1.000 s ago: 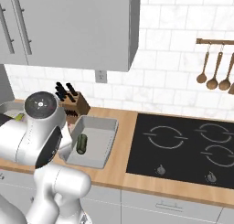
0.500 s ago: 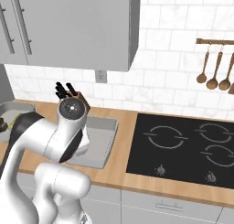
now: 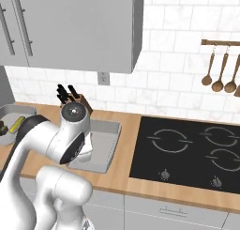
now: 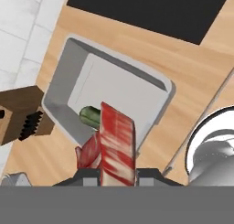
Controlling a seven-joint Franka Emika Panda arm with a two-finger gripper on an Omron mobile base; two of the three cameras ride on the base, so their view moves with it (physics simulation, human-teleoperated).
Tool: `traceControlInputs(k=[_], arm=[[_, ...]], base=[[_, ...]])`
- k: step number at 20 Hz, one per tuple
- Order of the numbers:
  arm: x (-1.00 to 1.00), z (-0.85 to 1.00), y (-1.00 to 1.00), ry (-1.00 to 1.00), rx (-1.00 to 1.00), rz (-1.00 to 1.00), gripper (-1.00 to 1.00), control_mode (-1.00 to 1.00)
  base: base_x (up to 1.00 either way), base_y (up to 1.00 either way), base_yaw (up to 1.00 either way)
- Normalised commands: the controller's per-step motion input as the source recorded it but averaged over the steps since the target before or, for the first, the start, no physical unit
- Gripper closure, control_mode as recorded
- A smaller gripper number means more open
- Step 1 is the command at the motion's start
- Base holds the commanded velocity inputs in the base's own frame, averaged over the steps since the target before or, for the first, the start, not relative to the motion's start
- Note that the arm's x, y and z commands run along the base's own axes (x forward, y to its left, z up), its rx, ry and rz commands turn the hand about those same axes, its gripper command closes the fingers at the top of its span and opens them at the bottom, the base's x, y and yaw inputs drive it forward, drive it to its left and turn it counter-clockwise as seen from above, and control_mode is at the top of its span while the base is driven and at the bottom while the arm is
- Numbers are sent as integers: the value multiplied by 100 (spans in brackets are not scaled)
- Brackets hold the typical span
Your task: Place one cucumber and one steak in each tupperware on the nearby counter, to pack two identical lunches.
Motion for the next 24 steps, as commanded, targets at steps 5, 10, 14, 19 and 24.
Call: traceControlInputs(k=[5, 10, 14, 19, 24], arm=[[43, -48, 0, 0, -3, -20, 100, -100], [65, -52, 2, 0, -1, -11, 100, -100], [58, -49, 8, 0, 0, -5, 100, -100], [51, -34, 3, 0, 0, -4, 100, -100], [44, -18, 0, 0, 0, -3, 100, -100]], base=[[0, 0, 0], [0, 0, 0], [0, 0, 0], [0, 0, 0], [0, 0, 0]])
